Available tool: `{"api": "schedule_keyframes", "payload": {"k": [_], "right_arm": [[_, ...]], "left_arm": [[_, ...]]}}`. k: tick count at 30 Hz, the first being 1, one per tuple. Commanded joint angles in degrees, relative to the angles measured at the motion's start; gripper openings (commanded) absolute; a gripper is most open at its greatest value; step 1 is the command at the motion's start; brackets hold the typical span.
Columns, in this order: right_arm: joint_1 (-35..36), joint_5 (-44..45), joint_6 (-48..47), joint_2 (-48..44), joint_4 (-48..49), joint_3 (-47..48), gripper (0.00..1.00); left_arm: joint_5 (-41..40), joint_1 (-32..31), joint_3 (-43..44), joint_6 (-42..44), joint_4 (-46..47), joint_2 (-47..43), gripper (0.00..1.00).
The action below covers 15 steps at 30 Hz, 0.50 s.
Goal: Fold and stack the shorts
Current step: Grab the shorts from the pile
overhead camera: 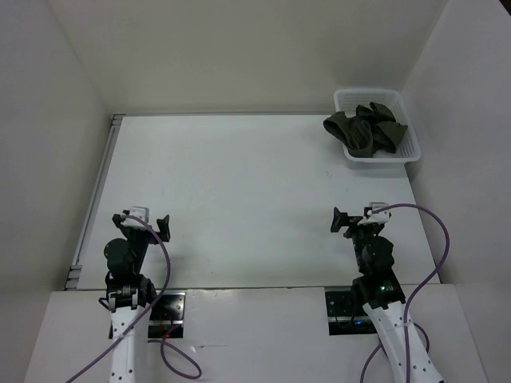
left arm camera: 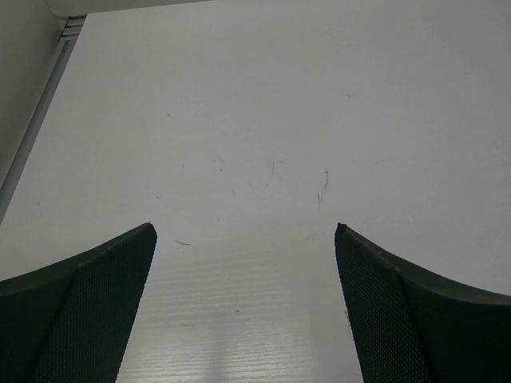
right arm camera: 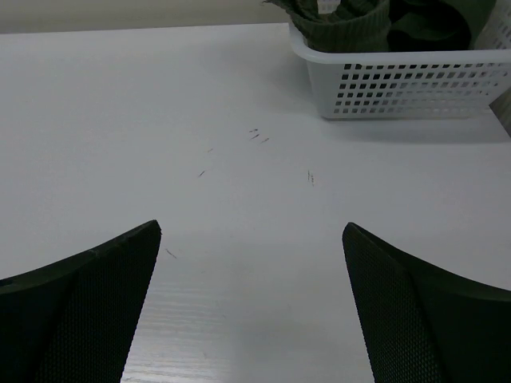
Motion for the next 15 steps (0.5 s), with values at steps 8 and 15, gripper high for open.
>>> {"api": "schedule_keyframes", "payload": {"k": [8, 15], "right_arm": [[-0.22, 0.11, -0.16, -0.87, 3.14, -2.31, 0.99], [-0.22, -20.14, -21.62, -0.87, 4.19, 0.23, 1.0]], "left_arm": [[1.05, 0.05, -1.71, 0.19, 1.32, -0.73, 0.99], [1.05, 0.05, -1.71, 0.19, 1.32, -0.73, 0.99]]}}
